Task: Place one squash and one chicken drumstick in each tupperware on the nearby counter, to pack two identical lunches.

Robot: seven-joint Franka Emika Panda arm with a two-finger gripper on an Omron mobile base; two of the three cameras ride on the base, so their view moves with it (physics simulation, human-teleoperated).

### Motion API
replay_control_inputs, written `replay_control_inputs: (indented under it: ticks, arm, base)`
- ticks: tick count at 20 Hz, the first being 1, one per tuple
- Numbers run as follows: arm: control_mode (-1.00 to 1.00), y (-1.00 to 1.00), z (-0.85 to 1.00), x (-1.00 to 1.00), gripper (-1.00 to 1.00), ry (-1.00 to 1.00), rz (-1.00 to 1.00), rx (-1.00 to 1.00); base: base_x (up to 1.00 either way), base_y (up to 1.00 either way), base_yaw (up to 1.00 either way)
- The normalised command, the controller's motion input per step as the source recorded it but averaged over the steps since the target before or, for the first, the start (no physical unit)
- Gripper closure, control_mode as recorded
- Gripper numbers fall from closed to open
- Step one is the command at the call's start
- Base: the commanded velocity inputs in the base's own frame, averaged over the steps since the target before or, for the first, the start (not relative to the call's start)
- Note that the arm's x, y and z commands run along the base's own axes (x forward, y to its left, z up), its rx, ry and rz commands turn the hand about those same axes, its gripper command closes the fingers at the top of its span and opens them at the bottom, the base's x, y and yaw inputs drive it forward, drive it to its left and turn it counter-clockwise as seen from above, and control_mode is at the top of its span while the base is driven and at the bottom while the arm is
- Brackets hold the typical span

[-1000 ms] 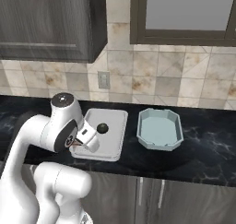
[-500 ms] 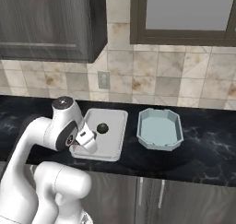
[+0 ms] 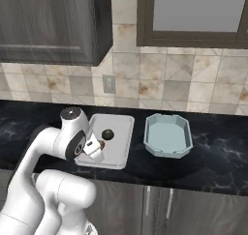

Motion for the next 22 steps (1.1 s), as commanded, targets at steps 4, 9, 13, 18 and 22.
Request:
replay_control_inputs:
  ticks: [4,9,13,18,22]
  arm:
    - [-1.0,0.0,-0.38,0.52,1.0,0.0,0.0,0.04]
    - [-1.0,0.09,-0.29,0.55,1.0,0.0,0.0,0.01]
    - [-1.0,0.19,-0.17,0.58,1.0,0.0,0.0,0.0]
    - [-1.0,0.1,-0.37,0.28,1.0,0.0,0.0,0.0]
    - [-1.0,0.0,-0.43,0.02,1.0,0.0,0.0,0.0]
  base:
    - [0.0,0.0,0.0]
    - [0.0,0.0,0.0]
    - [0.0,0.0,0.0]
    - [0.0,0.0,0.0]
    - [0.0,0.0,0.0]
